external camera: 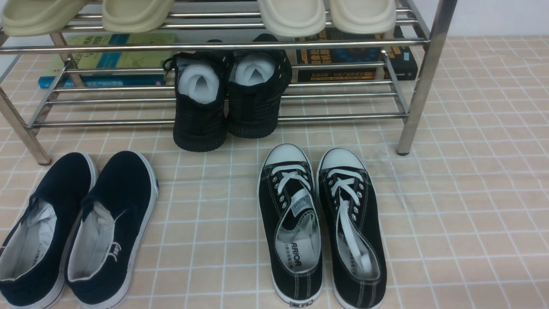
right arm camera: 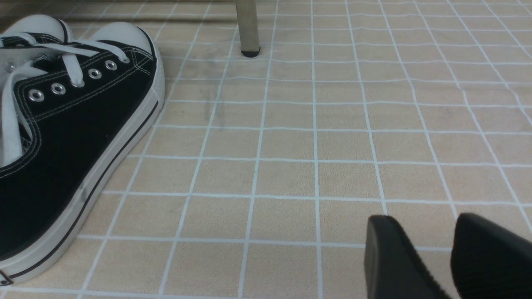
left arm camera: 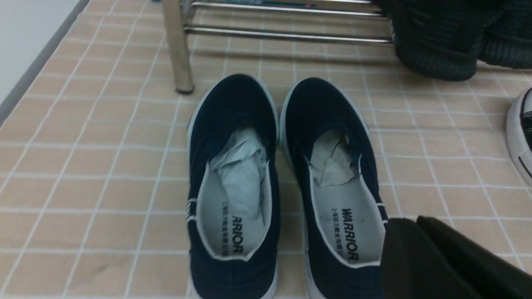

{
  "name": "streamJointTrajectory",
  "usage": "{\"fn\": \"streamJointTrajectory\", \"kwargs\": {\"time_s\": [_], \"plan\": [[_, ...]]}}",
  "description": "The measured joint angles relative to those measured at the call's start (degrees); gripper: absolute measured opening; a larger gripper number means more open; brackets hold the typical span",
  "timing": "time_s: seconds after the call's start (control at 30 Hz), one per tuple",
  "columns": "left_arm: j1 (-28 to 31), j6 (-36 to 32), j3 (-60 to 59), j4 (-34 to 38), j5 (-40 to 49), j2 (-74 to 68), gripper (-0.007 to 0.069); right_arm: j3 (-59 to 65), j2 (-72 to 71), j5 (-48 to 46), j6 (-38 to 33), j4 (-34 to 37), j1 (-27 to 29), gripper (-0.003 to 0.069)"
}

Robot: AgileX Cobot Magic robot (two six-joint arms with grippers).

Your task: Take the shoes off the shelf from the light coffee tablecloth by hand.

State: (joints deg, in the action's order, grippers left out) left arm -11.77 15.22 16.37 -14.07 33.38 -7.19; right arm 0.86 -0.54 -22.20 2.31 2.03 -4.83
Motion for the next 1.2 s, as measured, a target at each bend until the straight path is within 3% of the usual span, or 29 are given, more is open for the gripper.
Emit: {"fn": "streamJointTrajectory", "kwargs": {"time_s": [0.27, 0.47, 0.7, 0.87, 1.2], "plan": [[1.2, -3.8, -9.9, 4.8, -12.0, 0.0, 0.0043, 0.0, 0.0, 0.0, 0.0, 0.0, 0.0, 0.024], [9.3, -7.1, -14.2, 10.7, -19.5, 0.8, 0.0053, 0.0, 0.0, 0.0, 0.0, 0.0, 0.0, 0.024], [10.7, -10.8, -17.7, 11.0, -19.1, 7.2, 0.0055, 0.0, 0.0, 0.0, 0.0, 0.0, 0.0, 0.024], [10.7, -11.1, -17.9, 10.7, -12.4, 7.8, 0.0062, 0.0, 0.0, 0.0, 0.0, 0.0, 0.0, 0.024], [11.5, -10.0, -17.9, 10.5, -12.2, 7.8, 0.0071, 0.0, 0.0, 0.0, 0.0, 0.0, 0.0, 0.024]]}}
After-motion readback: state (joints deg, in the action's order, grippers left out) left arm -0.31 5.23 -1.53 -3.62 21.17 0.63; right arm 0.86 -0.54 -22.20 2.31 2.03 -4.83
